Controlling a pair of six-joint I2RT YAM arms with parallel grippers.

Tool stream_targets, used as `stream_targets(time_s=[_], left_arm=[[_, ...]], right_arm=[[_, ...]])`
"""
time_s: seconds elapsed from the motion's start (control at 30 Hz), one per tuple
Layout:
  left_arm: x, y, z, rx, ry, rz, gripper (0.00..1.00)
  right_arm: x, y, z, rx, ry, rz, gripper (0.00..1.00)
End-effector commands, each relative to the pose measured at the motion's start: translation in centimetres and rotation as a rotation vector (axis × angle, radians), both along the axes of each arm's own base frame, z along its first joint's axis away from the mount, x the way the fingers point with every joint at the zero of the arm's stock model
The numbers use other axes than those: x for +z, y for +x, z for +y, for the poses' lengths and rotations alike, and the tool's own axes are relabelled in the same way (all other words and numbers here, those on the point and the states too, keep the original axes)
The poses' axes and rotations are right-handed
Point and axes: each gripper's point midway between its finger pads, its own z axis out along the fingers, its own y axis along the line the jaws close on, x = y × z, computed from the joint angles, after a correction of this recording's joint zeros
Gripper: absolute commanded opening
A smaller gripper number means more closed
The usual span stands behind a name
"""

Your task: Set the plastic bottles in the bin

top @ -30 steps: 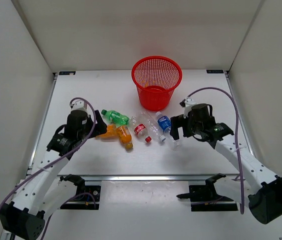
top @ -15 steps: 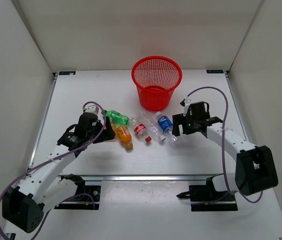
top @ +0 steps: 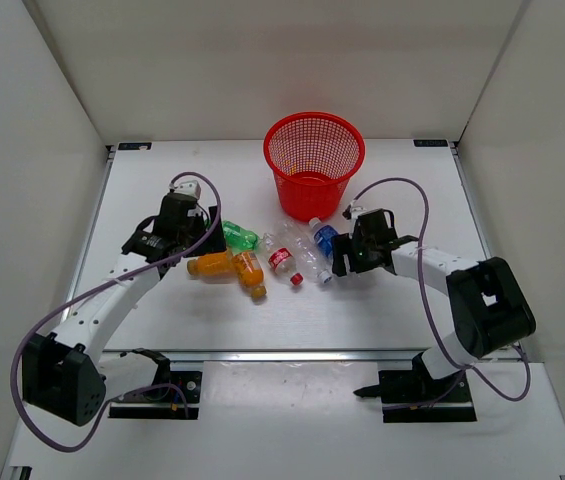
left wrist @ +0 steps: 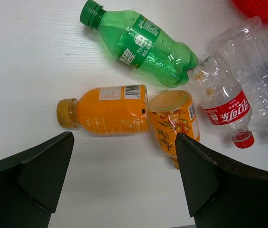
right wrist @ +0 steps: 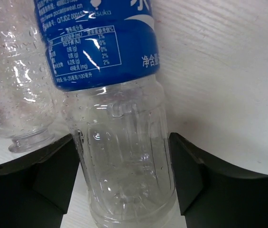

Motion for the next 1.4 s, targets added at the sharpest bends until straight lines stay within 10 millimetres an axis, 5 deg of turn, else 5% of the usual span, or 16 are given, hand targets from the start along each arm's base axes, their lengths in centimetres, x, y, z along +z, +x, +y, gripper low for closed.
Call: stream_targets(time_s=[0.0,0.1,0.33,0.5,0.63,0.77,0.9,0.93,1.0,1.07,1.13,1.27,1.37], left_arm=[[1.1,0.5,0.2,0.001,-0.001,-0.036,0.99],[0.4,0.0,0.8,0.029,0.001,-0.015,0.99],[-0.6,-0.9,2.1,0.087,-0.016,0.002,0.99],[-0.4,-0.1,2.1,0.1,-0.009,-0.004,0.99],[0.0,1.0,2.5,0.119,0.012,-0.003,0.98],[-1.0,1.8,2.2,0.072,0.094,0.057,0.99],[-1.3,3.0,2.0,0.082,0.061,0.066,0.99],[-1.0,3.5,2.2,0.114,0.052,0.058,0.99],[-0.4,3.8,1.9,0.131,0.05,0.036,0.99],[-0.6,4.1,2.4,0.184,0.041,0.019,0.99],[-0.8,3.9,2.2,0.197,-0.004,0.019,0.99],[-1.5,4.1,2.2,0.23,-0.049,0.011,0.99],[-1.8,4.5,1.6,0.239,-0.081,0.013,0.99]], right_arm=[[0.7,1.5,-0.4,-0.032,0.003,-0.084,0.66],[1.5,1.2,-0.7,-0.025,0.009,-0.118,0.45],[5.9,-0.9,-1.2,0.057,-0.076,-0.214,0.14],[10.0,-3.5,-1.0,0.082,-0.009,-0.251,0.02],[14.0,-6.5,2.5,0.26,0.106,-0.274,0.03],[19.1,-6.4,7.0,0.448,0.137,-0.397,0.01],[26.6,-0.9,8.0,0.441,0.128,-0.625,0.01],[27.1,1.3,7.4,0.403,0.109,-0.646,0.01],[31.5,5.4,6.0,0.313,0.1,-0.767,0.03],[31.6,9.1,5.4,0.269,0.082,-0.763,0.03],[34.1,12.4,4.6,0.21,0.074,-0.804,0.03],[31.7,18.3,3.7,0.162,0.031,-0.769,0.07],[30.9,20.5,4.2,0.142,0.009,-0.736,0.13]])
